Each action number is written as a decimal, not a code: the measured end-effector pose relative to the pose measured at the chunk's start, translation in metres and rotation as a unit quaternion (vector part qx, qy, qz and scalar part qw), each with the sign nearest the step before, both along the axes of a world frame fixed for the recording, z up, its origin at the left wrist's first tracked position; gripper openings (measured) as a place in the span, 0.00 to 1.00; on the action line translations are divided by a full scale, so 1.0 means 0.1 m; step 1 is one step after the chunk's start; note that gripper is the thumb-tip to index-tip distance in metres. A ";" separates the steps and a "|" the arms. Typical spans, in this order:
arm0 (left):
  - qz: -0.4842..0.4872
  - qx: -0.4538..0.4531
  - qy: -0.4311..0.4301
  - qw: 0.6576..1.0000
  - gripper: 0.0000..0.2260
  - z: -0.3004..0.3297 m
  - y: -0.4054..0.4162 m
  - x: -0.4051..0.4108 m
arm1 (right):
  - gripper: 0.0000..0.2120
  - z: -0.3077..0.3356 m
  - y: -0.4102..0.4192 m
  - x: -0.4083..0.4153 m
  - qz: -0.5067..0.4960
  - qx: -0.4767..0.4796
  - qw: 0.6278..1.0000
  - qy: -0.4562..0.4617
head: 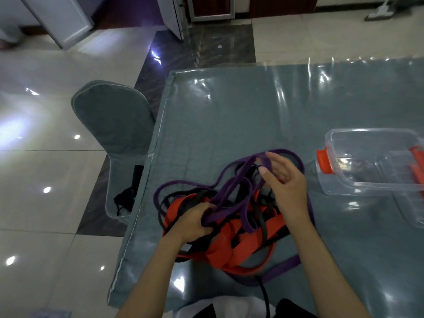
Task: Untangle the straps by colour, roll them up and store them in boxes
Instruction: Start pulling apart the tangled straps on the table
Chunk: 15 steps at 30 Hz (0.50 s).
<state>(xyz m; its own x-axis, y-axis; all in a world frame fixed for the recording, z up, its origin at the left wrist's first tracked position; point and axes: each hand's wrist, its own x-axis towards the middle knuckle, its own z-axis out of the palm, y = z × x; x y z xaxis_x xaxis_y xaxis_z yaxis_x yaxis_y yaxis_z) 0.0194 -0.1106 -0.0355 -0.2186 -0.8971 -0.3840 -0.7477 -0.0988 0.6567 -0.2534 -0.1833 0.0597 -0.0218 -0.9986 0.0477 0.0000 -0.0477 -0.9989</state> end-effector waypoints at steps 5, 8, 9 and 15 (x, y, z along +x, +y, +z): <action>0.078 -0.072 -0.061 0.993 0.11 -0.04 0.14 0.09 | 0.17 0.08 0.16 -0.10 -0.041 0.019 0.998 -0.041; 0.102 -0.112 -0.018 0.988 0.08 0.12 0.16 0.09 | 0.21 0.09 0.29 -0.11 -0.007 0.031 0.998 -0.050; 0.117 -0.130 0.005 0.985 0.08 0.20 0.16 0.11 | 0.22 0.09 0.32 -0.12 -0.005 0.031 0.998 -0.052; 0.194 -0.187 0.115 0.956 0.07 0.83 0.12 0.13 | 0.24 0.03 0.44 -0.21 -0.010 0.075 0.994 -0.080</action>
